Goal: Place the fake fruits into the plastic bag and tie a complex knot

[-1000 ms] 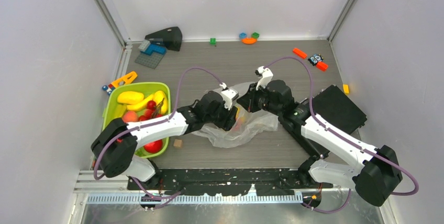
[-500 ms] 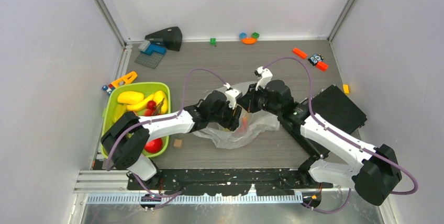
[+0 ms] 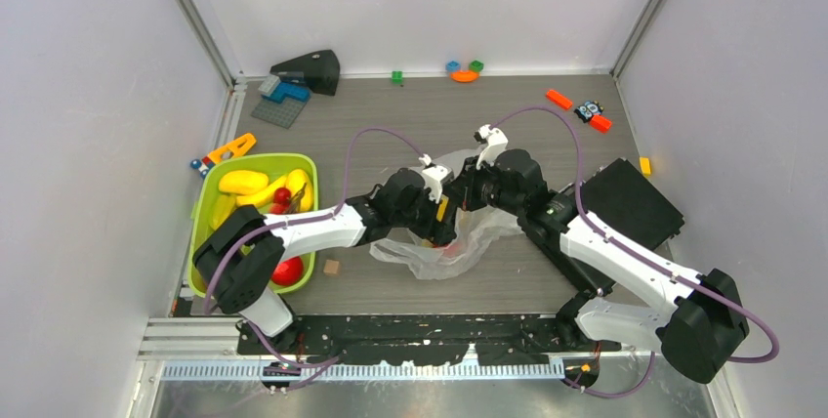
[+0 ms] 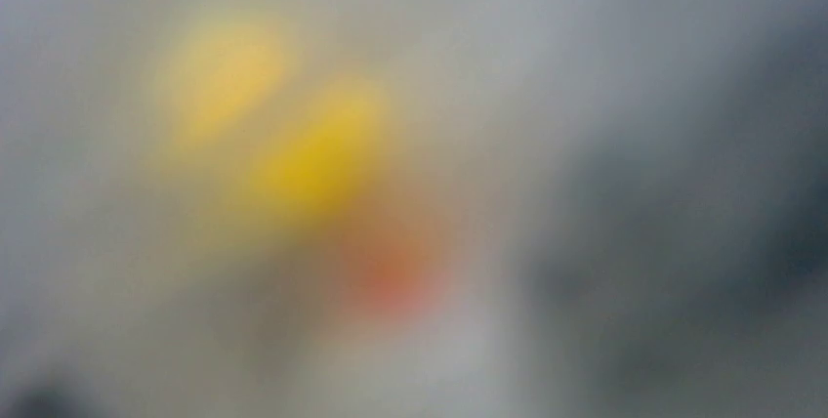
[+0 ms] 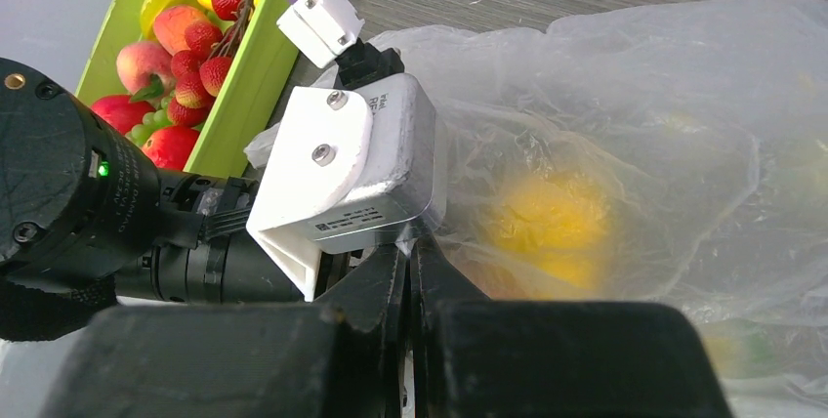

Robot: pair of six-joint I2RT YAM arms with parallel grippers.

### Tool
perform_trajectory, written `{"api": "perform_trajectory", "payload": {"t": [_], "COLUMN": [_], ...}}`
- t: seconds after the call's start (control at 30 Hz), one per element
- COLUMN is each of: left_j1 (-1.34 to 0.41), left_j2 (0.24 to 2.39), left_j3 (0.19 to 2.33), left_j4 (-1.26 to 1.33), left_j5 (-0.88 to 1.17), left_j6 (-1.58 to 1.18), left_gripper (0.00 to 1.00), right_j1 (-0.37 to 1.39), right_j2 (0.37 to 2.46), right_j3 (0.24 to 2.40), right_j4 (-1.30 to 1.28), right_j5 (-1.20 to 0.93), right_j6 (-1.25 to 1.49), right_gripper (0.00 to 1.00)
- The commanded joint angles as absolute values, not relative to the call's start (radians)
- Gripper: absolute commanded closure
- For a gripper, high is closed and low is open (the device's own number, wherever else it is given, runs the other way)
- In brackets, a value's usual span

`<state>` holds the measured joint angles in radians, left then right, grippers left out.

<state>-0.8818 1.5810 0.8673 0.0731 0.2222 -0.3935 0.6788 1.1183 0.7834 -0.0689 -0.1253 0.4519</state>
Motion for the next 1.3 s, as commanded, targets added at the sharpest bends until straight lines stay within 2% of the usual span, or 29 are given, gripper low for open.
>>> {"api": "perform_trajectory", "payload": {"t": [0.0,0.43,0.8,1.13,1.27], "left_j1": [-0.887,-0.887,-0.887,-0.885,-0.87], "left_j2": [1.559,1.363,1.151,0.993,0.938], "left_j3": [0.888,0.796,0.813,0.941,0.993], "left_j4": [0.124,0.099,-0.181,-0.45,-0.539], "left_j5": [0.228,0.066,0.05,0.246,0.143], "left_j6": [-0.39,-0.36,-0.289,-0.209,-0.203], "left_gripper": [0.24,0.23,0.22,0.24,0.23], "right_j1": [0.684,0.684,0.684,0.684,0.684], "right_j2": [1.114,1.084,1.097,1.096,1.087], "right_j3": [0.83,0.811,0.814,0.806,0.803], "right_j4": [-0.014,-0.005,-0.005,-0.005,-0.005], "right_j5": [-0.134,-0.111,-0.109,-0.108,-0.107], "right_j6": [0.46,0.46,0.455,0.459,0.458], "right_gripper": [0.95,0.95,0.95,0.95,0.95]}}
